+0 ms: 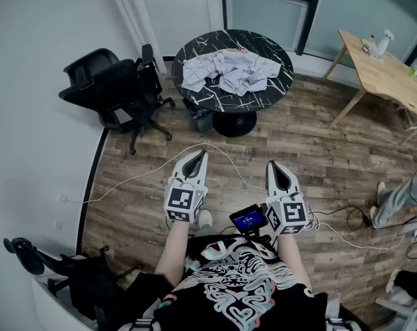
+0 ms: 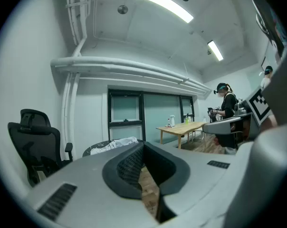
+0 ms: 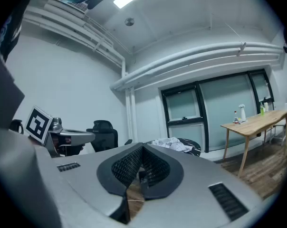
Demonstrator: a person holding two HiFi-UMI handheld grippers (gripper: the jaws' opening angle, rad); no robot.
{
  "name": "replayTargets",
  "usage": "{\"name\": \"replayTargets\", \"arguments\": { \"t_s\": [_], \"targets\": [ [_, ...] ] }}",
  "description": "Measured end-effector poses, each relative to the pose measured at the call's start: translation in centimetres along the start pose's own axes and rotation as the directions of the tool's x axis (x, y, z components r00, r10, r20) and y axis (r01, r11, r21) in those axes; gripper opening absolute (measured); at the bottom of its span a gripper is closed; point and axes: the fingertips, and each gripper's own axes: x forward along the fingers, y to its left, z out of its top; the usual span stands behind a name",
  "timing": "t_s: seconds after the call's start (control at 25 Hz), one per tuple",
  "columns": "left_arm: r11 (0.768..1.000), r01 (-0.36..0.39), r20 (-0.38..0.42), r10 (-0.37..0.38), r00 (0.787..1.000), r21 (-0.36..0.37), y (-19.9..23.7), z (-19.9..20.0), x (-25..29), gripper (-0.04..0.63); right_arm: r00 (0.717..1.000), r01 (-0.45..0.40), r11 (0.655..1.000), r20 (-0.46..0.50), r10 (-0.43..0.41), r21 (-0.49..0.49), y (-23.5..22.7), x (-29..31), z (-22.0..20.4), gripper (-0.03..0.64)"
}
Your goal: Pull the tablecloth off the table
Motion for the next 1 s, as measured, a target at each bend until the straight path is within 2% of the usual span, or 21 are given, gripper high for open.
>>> {"name": "replayTargets", "arguments": {
  "t_s": [0.08, 0.24, 0.32, 0.64, 1.0],
  "targets": [
    [0.999, -0.005, 0.017, 0.006, 1.0, -0.033, -0.3, 0.6, 0.0, 0.018, 1.0, -0.003, 1.0, 0.001, 0.003, -0.005, -0.2, -0.1, 0.1, 0.026],
    [0.988, 0.014, 0.079, -0.002, 0.997, -0.151, -0.3, 2.6, 0.1, 0.017, 1.0, -0.012, 1.0, 0.0, 0.012, -0.013, -0.5, -0.5, 0.1, 0.026],
    [0.984, 0.027, 0.093, -0.01, 0.996, -0.176, -0.4, 3.1, 0.3, 0.017, 1.0, -0.01, 1.0, -0.002, 0.01, -0.016, -0.8, -0.8, 0.1, 0.026],
    [0.988, 0.012, 0.046, -0.005, 0.999, -0.153, -1.9, 2.1, 0.5, 0.018, 0.998, -0.02, 1.0, 0.056, 0.021, -0.016, -1.9, -2.7, 1.2, 0.026],
    [0.982, 0.008, 0.066, 0.005, 0.998, -0.187, -1.4, 2.9, 1.6, 0.018, 0.999, -0.018, 1.0, 0.05, 0.018, 0.001, -3.3, -2.8, 1.0, 0.026]
  ]
}}
